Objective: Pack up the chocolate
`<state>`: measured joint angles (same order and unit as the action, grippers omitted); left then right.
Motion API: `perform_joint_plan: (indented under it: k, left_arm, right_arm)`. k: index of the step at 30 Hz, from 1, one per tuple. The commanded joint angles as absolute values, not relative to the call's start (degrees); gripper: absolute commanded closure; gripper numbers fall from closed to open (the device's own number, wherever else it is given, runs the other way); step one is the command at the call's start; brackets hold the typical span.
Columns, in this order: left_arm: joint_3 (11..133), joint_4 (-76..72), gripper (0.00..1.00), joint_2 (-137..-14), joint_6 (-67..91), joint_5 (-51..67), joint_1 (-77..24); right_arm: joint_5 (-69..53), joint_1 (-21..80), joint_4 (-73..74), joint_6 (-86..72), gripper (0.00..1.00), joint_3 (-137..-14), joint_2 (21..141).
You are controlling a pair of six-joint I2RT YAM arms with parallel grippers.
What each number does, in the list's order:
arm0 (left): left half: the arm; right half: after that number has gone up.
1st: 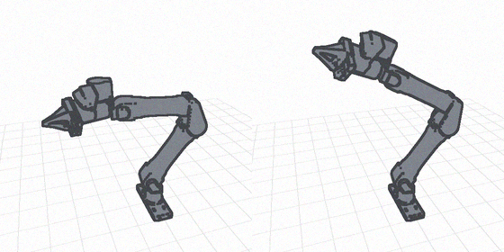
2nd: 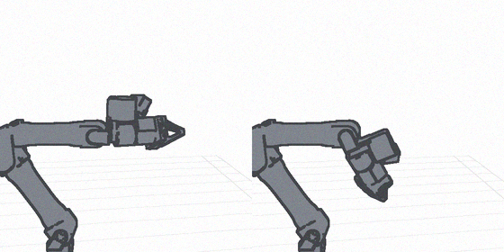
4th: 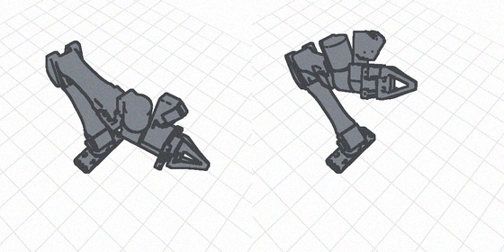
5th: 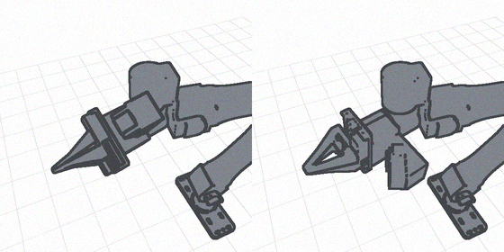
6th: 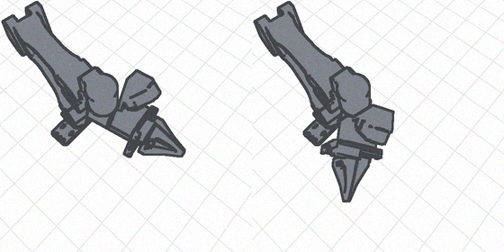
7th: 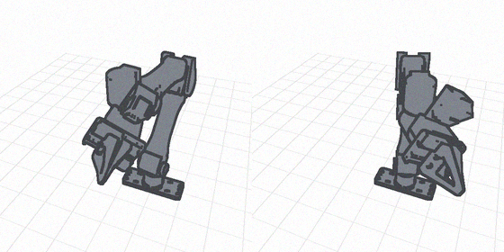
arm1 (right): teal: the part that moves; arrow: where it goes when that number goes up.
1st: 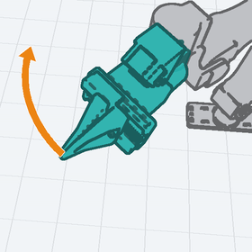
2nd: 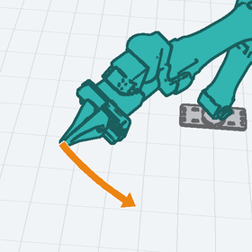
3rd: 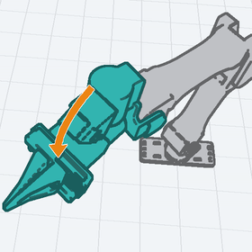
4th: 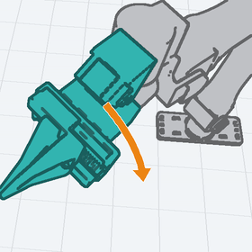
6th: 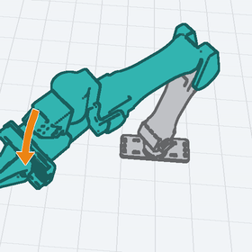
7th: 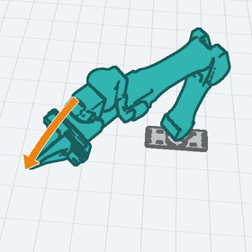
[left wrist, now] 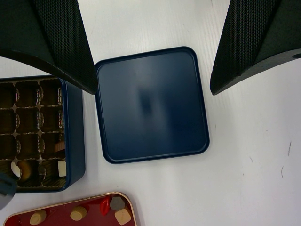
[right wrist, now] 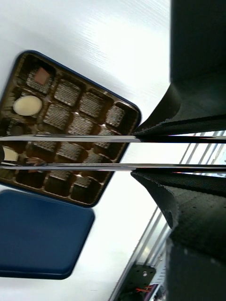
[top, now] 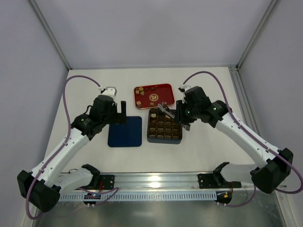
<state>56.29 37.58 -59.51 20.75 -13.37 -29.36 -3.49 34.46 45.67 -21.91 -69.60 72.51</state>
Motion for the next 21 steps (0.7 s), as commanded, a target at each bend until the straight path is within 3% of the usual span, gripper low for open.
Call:
perform_joint_plan:
  k: [1,21]
  left_arm:
    - [57.22,37.09,0.00,-58.71,20.92,-13.01,-29.53]
    - [57.30,37.00,0.00,-59.15,21.00,-12.83,-29.53]
  right_arm:
    - [-3.78,36.65,44.91,-24.52,0.71,-65.93,67.60]
    - [-0.26,42.19,46.05,-27.07,0.70,-61.52,66.71]
